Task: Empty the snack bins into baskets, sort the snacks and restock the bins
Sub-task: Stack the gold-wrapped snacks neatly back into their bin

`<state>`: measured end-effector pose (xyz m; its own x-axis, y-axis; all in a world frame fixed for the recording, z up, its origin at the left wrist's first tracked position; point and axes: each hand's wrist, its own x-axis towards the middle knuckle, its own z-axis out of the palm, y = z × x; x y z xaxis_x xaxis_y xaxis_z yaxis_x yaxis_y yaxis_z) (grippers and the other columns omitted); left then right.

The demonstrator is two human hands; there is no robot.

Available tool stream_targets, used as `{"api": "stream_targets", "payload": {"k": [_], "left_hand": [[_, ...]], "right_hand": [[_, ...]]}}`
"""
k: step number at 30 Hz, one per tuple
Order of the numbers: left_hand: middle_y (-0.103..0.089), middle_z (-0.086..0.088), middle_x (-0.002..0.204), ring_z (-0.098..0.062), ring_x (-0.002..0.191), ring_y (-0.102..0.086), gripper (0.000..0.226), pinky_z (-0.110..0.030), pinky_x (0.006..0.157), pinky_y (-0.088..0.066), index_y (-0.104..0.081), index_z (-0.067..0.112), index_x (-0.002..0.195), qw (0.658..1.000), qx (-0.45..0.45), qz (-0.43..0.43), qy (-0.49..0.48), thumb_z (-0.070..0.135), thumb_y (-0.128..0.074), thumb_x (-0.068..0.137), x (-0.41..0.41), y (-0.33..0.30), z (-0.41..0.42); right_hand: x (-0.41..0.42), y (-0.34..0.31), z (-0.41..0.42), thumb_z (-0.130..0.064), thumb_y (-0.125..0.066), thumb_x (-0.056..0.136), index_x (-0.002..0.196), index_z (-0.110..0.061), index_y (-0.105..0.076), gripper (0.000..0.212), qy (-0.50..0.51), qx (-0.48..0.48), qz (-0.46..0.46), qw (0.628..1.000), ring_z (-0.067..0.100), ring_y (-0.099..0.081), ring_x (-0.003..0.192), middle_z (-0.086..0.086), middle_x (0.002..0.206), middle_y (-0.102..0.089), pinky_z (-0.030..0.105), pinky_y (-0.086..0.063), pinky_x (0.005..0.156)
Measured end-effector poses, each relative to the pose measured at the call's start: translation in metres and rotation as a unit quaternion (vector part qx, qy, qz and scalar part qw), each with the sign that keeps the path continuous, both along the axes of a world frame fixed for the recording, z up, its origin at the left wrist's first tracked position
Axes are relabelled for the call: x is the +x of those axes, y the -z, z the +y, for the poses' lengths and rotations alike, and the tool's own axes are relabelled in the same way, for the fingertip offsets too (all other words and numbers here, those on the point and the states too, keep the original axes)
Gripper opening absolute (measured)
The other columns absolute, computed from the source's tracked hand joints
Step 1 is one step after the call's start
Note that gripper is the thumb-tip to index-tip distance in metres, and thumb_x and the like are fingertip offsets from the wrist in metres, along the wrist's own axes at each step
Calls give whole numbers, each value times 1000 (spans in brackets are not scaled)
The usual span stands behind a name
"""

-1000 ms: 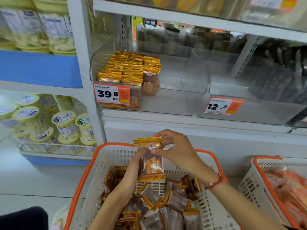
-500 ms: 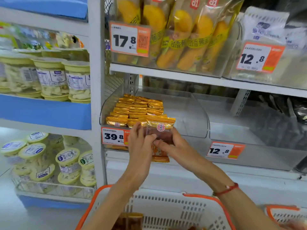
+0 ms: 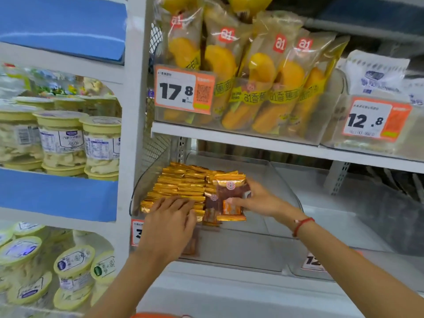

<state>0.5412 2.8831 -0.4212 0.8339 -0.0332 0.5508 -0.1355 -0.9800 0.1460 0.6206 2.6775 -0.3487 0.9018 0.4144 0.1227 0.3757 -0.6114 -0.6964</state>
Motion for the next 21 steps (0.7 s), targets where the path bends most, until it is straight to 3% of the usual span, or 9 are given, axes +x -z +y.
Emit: {"api": "stream_targets", "payload": {"k": [3, 4, 7, 10, 13, 15, 18, 21], "left_hand": [[-74, 6, 99, -16, 96, -69, 49, -38, 86, -53, -77, 22, 103, 1000, 13, -13, -15, 35, -31, 93, 0, 0, -2], [-74, 6, 99, -16, 96, -69, 49, -38, 86, -53, -76, 23, 103, 1000, 17, -16, -17, 35, -31, 93, -1, 0, -2], [-74, 4, 99, -17, 95, -68, 49, -38, 85, -53, -76, 22, 103, 1000, 9, -16, -19, 35, -30, 93, 0, 0, -2], [-73, 3, 101, -18, 97, -67, 51, -37, 89, -50, -75, 21, 106, 1000, -1, -23, -15, 36, -27, 94, 1, 3, -2], [-73, 2, 103, -18, 98, -66, 52, -37, 90, -49, -74, 20, 107, 999, -7, -37, -13, 37, -26, 95, 2, 5, -3], [-73, 2, 102, -18, 97, -66, 53, -37, 90, -49, -74, 20, 106, 999, -12, -44, -15, 37, -26, 95, 3, 5, -4], [-73, 1, 100, -19, 95, -67, 50, -37, 88, -50, -75, 20, 104, 998, -14, -55, -23, 36, -28, 94, 1, 5, -5], [-73, 1, 98, -19, 93, -67, 48, -37, 87, -51, -75, 20, 102, 997, -16, -64, -28, 36, -30, 94, 0, 5, -6]], "right_hand": [[19, 15, 13, -16, -76, 82, 118, -22, -53, 42, -16, -36, 66, 997, 4, -59, 81, -3, 104, -64, 11, -49, 56], [23, 21, 19, -16, -78, 80, 119, -20, -55, 45, -20, -40, 83, 996, 5, -59, 79, -2, 103, -63, 11, -48, 54], [34, 36, 33, -13, -85, 70, 122, -20, -58, 59, -6, -32, 114, 993, 17, -63, 100, 1, 114, -64, 25, -57, 75], [33, 40, 37, -3, -85, 67, 124, -18, -56, 66, 0, -31, 112, 993, 21, -62, 107, 3, 116, -64, 30, -58, 80], [28, 35, 29, 1, -82, 69, 134, -17, -39, 80, -13, -19, 77, 997, 19, -58, 108, -6, 104, -57, 26, -54, 83], [25, 31, 25, -2, -81, 71, 144, -22, -28, 92, -28, -48, -3, 998, 18, -54, 108, -11, 103, -49, 25, -51, 85], [26, 35, 26, -17, -84, 72, 143, -22, -41, 84, -42, -136, -102, 985, 22, -49, 115, 3, 124, -46, 30, -45, 93], [30, 42, 30, -21, -84, 72, 134, -19, -51, 70, -19, -151, -115, 982, 24, -49, 115, 8, 129, -45, 31, -43, 91]]}}
